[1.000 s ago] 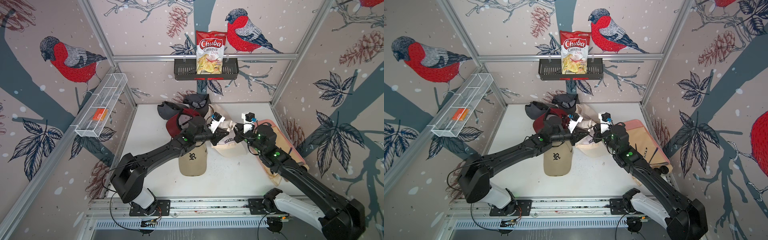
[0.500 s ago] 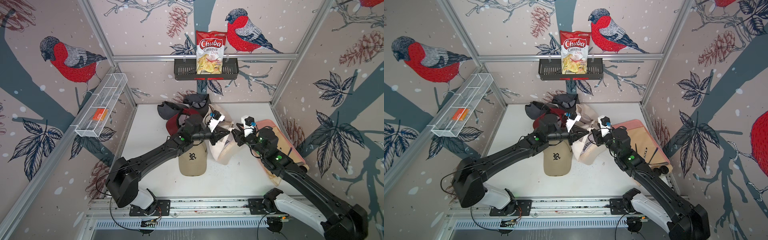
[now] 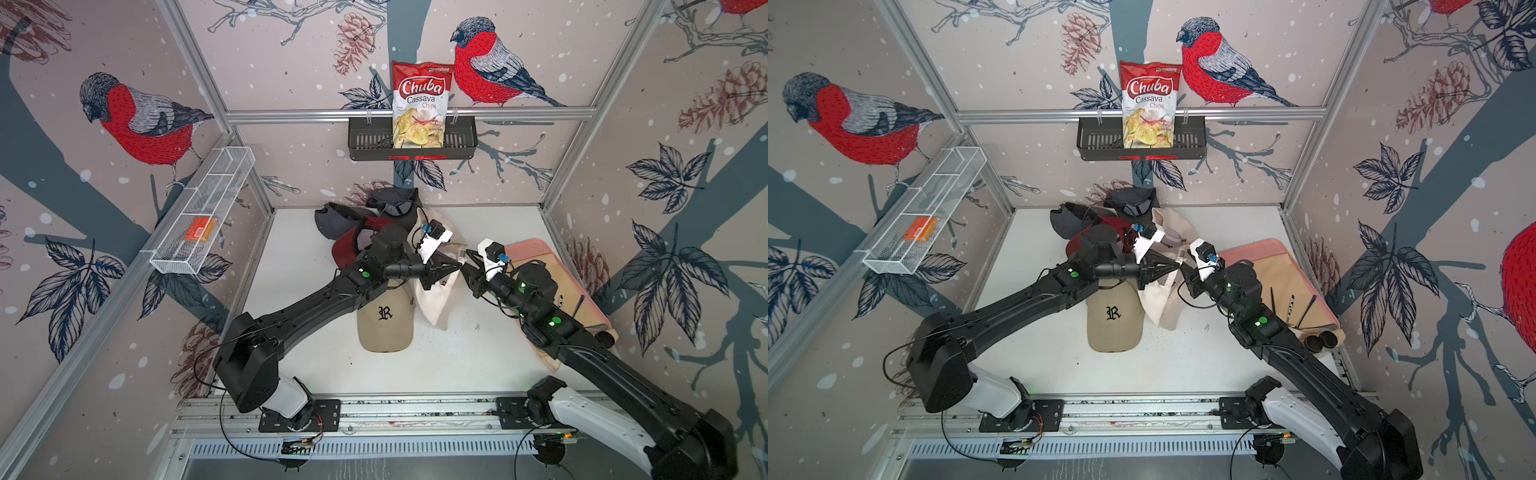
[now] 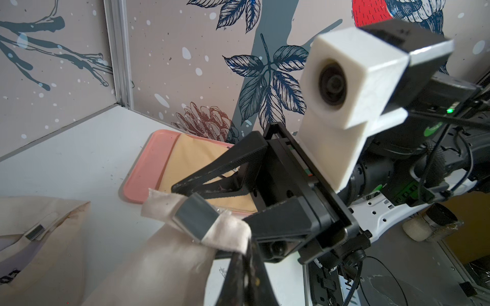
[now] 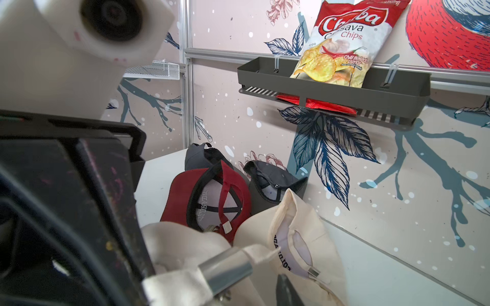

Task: Open the adjustable buckle of the baseball cap
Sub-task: Pull the adjustable strap on the baseball cap.

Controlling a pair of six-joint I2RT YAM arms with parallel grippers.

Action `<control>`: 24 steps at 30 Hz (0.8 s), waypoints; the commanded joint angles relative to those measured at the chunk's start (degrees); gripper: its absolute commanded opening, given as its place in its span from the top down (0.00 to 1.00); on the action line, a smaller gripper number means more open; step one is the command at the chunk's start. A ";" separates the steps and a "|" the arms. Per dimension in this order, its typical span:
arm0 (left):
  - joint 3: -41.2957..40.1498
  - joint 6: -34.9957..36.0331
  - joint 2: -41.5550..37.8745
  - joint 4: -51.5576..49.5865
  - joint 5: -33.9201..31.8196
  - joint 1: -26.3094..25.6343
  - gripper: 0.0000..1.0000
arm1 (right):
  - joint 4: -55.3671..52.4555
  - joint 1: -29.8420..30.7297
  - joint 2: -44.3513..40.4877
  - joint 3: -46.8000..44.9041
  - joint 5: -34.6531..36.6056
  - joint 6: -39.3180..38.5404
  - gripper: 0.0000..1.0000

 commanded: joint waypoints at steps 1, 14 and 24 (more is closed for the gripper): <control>0.59 1.03 -0.02 -0.32 1.68 0.15 1.00 | 4.61 0.12 0.19 -0.23 -2.27 0.78 0.66; 0.86 2.53 0.42 -3.80 1.49 0.65 1.00 | 7.04 -0.20 -0.22 -0.52 1.12 5.86 0.98; 0.48 3.58 0.77 -7.44 1.41 0.65 1.00 | 13.00 -2.44 -0.41 -1.20 3.60 14.73 1.00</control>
